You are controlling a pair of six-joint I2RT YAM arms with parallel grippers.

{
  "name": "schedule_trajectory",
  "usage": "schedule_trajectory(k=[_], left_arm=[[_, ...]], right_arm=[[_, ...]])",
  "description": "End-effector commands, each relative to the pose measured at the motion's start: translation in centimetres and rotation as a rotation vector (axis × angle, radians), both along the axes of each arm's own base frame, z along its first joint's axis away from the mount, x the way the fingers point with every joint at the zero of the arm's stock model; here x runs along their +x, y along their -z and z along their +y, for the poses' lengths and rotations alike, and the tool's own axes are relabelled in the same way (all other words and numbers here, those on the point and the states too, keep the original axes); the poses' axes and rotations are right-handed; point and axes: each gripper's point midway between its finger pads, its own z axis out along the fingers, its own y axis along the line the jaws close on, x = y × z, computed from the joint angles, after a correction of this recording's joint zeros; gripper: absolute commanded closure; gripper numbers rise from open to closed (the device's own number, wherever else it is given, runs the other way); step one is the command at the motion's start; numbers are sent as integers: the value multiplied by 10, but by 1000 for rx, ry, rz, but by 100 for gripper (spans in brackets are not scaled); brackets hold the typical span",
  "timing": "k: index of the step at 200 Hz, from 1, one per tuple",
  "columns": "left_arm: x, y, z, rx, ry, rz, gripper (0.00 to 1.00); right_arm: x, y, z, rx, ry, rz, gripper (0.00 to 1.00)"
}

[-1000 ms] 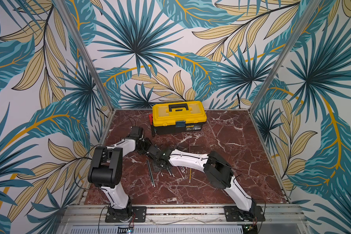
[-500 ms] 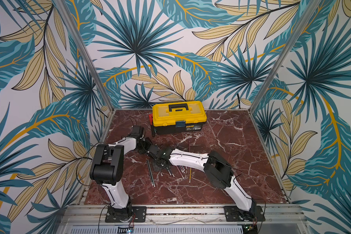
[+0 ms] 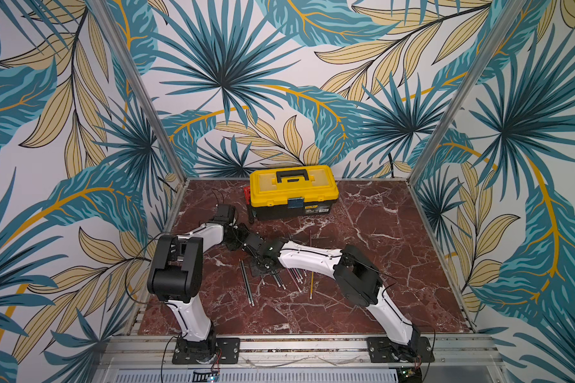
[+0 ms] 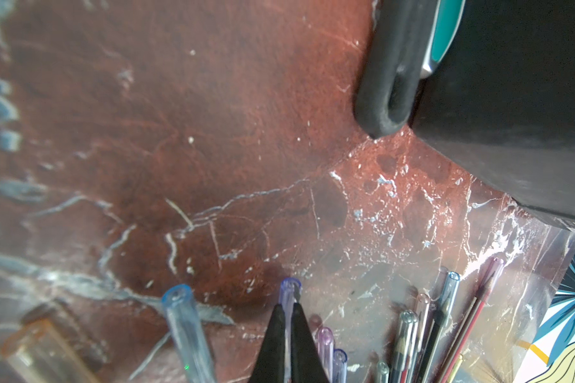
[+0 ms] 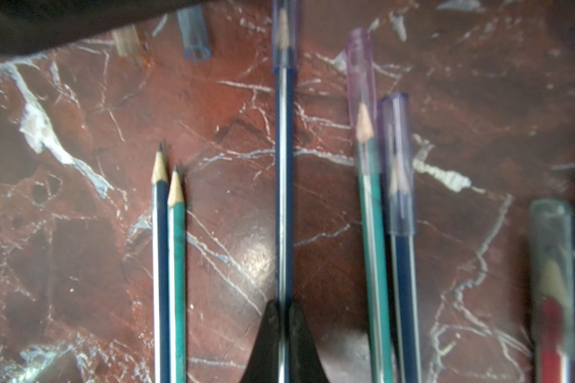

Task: Remove the protective cover of the pencils
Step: Pick up the pencil from the center of the board.

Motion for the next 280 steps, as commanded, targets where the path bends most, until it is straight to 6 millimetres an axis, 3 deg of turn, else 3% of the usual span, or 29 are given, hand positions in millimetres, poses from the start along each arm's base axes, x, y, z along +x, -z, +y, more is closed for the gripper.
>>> schedule_trajectory(k=[1, 42, 86, 105, 218, 280], left_arm=[[-1, 6, -6, -2, 24, 27, 93], [0, 1, -7, -8, 25, 14, 91], [-1, -28, -5, -4, 17, -78, 65], [-2, -37, -4, 0, 15, -106, 59], [-6, -58, -4, -12, 7, -164, 58], [-10, -58, -11, -58, 16, -161, 58]], right_arm=[[-4, 34, -5, -51, -11, 42, 95], [-7, 29, -7, -28, -12, 38, 97], [-8, 17, -8, 10, -16, 11, 98], [-8, 13, -8, 19, -16, 8, 98], [-13, -17, -11, 74, -15, -19, 99], [-16, -35, -9, 104, -24, -39, 100]])
